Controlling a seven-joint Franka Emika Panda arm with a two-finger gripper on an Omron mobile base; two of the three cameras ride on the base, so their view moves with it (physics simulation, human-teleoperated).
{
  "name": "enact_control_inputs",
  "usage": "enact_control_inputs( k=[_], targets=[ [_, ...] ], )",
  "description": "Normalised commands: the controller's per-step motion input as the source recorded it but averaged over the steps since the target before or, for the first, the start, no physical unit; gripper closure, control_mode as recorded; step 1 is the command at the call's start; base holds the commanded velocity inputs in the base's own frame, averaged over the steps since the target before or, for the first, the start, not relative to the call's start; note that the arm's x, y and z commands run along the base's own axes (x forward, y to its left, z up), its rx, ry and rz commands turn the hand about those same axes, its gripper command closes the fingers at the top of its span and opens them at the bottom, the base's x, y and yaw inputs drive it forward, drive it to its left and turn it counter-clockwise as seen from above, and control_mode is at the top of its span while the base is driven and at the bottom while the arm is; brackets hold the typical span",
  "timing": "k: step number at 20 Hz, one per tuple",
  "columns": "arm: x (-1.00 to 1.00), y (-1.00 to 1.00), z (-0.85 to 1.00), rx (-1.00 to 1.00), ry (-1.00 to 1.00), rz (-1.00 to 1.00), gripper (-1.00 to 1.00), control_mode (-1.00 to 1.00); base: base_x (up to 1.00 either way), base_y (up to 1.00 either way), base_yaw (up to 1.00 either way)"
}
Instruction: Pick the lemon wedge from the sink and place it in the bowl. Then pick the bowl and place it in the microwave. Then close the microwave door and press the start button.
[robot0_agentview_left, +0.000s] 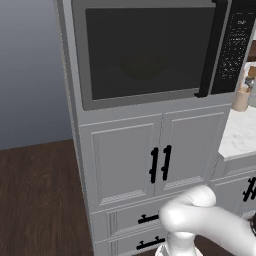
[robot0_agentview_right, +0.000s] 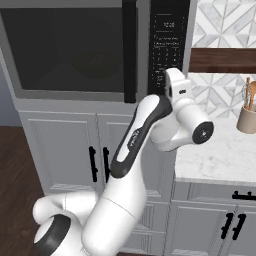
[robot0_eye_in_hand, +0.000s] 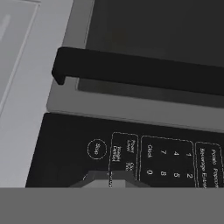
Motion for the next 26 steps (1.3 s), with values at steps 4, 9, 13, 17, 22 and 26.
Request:
enact_control_inputs(
  k=[4, 9, 13, 17, 22, 26],
  targets=[
    [0.03, 0.0, 0.0, 0.01, 0.0, -0.07, 1.0, -1.0, 0.0, 0.0, 0.0],
    [0.37, 0.0, 0.0, 0.07, 0.0, -0.03, 1.0, -1.0, 0.0, 0.0, 0.0],
    [0.43, 0.0, 0.0, 0.04, 0.0, -0.05, 1.0, -1.0, 0.0, 0.0, 0.0],
    [0.39, -0.11, 0.0, 0.04, 0.0, -0.04, 1.0, -1.0, 0.0, 0.0, 0.0],
    [0.31, -0.15, 0.0, 0.03, 0.0, -0.01, 1.0, -1.0, 0.0, 0.0, 0.0],
    [0.24, -0.11, -0.06, 0.01, 0.0, 0.0, 1.0, -1.0, 0.0, 0.0, 0.0]
  ],
)
